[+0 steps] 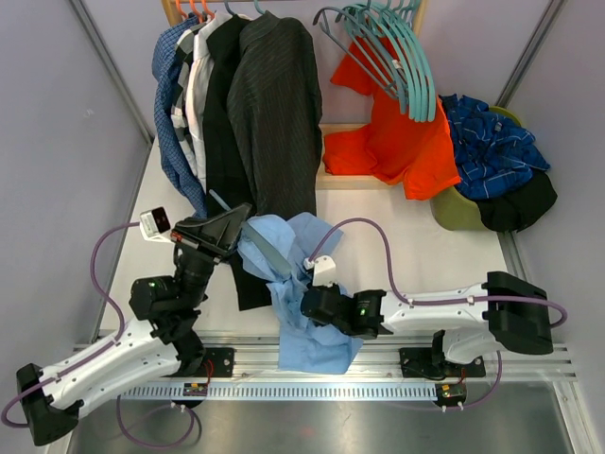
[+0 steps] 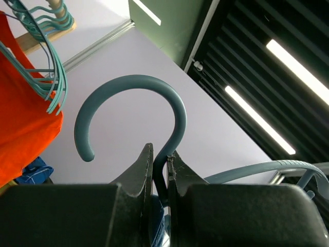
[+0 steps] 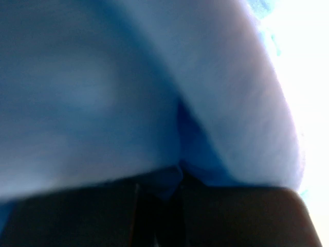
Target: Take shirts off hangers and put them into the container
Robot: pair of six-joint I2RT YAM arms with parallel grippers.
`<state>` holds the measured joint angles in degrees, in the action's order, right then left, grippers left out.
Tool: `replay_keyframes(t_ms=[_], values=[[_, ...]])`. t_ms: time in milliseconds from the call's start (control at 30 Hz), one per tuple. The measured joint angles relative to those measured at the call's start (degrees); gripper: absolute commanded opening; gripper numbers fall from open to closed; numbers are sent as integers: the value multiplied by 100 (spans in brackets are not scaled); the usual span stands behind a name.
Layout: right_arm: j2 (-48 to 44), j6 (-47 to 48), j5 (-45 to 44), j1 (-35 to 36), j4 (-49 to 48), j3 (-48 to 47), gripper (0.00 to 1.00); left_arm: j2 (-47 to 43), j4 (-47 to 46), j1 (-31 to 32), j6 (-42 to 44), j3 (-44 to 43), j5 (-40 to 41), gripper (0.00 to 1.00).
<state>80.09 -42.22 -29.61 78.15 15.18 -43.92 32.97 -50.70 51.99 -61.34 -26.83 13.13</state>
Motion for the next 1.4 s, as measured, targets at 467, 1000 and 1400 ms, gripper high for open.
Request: replay_keyframes(t_ms=[467, 1000, 1400], values=[[546, -684, 153, 2, -693, 66, 0, -1233, 2824, 2, 468, -1515, 966, 25], [363, -1038, 20, 7, 455, 304, 0, -1620, 3486, -9, 446, -2470, 1338, 0], [-3853, -190, -1126, 7, 3405, -1484, 78, -780, 6961, -9, 2076, -3506, 918, 0]])
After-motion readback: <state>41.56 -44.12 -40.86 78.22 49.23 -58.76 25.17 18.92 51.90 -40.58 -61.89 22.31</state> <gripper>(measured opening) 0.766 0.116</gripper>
